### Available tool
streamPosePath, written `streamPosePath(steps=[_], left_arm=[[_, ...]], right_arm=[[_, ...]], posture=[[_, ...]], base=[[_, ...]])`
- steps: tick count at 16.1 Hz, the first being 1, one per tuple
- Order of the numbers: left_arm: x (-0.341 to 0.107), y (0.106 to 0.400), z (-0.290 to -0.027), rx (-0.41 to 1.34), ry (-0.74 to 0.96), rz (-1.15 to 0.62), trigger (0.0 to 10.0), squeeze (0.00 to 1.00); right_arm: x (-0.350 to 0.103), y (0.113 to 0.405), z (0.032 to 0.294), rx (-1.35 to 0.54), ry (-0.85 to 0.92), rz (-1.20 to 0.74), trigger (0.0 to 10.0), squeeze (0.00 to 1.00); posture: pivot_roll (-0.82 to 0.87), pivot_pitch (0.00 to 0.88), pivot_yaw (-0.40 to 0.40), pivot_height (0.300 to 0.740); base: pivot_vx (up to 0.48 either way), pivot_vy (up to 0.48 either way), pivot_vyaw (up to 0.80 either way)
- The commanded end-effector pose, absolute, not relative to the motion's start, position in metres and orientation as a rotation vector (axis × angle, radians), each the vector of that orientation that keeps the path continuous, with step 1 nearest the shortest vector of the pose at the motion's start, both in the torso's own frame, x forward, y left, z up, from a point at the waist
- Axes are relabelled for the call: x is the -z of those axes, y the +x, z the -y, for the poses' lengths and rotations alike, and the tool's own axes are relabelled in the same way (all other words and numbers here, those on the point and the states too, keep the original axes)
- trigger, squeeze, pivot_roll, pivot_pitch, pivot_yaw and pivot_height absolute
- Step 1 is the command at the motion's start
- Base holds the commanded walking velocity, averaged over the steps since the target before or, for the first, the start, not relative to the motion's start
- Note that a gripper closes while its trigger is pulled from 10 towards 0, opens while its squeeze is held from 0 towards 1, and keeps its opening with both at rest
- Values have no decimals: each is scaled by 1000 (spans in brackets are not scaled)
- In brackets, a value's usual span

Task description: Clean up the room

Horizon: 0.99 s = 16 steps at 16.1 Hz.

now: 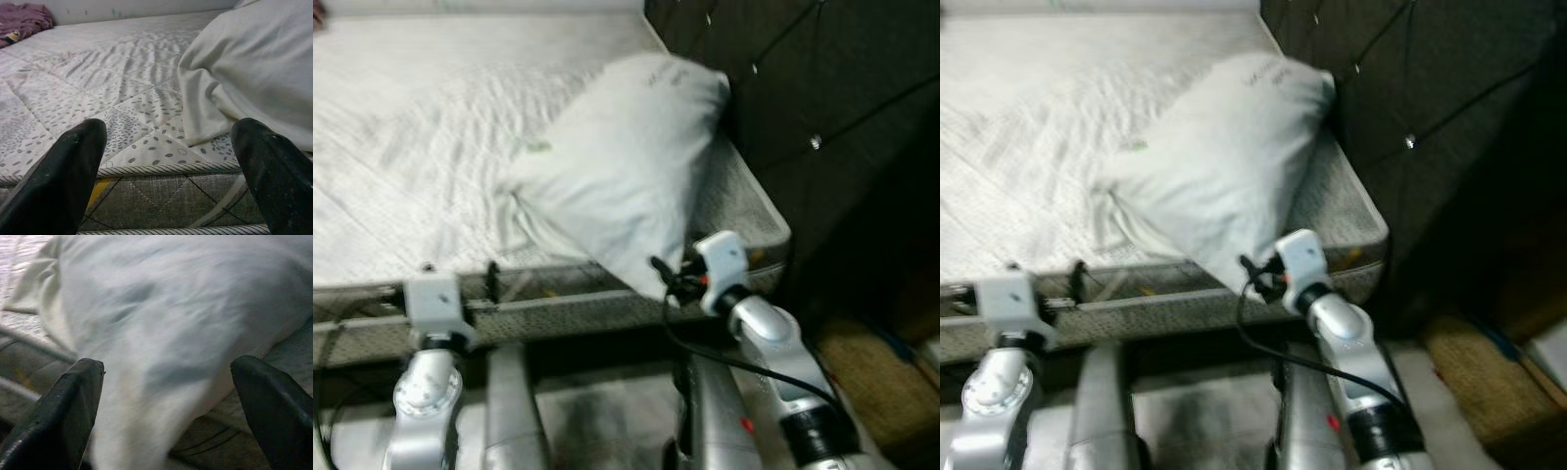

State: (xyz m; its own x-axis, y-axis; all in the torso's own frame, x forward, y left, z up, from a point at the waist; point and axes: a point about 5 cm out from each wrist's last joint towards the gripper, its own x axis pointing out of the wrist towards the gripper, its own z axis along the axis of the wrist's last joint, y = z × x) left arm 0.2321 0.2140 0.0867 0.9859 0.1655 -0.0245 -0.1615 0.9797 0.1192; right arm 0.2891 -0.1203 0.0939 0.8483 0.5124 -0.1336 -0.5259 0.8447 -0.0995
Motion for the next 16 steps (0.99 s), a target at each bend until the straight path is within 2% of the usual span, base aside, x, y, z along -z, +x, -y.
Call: streamPosePath(steps=[1, 4, 13, 16], left_arm=[[-91, 234, -212, -160, 120, -24, 10000, 0], [-91, 234, -213, -144, 92, -28, 10000, 0], [-91, 235, -208, -108, 78, -15, 10000, 0], [-91, 235, -209, -116, 90, -18, 10000, 0]], right_arm=[[-99, 292, 119, -585, -128, -105, 10000, 0], [-99, 293, 114, -632, -117, -114, 10000, 0], [-101, 294, 116, -612, -133, -100, 10000, 0], [-98, 294, 113, -626, -136, -112, 10000, 0]], posture=[[12, 42, -38, 481], [13, 45, -32, 481], [10, 32, -39, 481], [16, 27, -38, 481]], base=[[0, 0, 0], [0, 0, 0], [416, 0, 0], [0, 0, 0]])
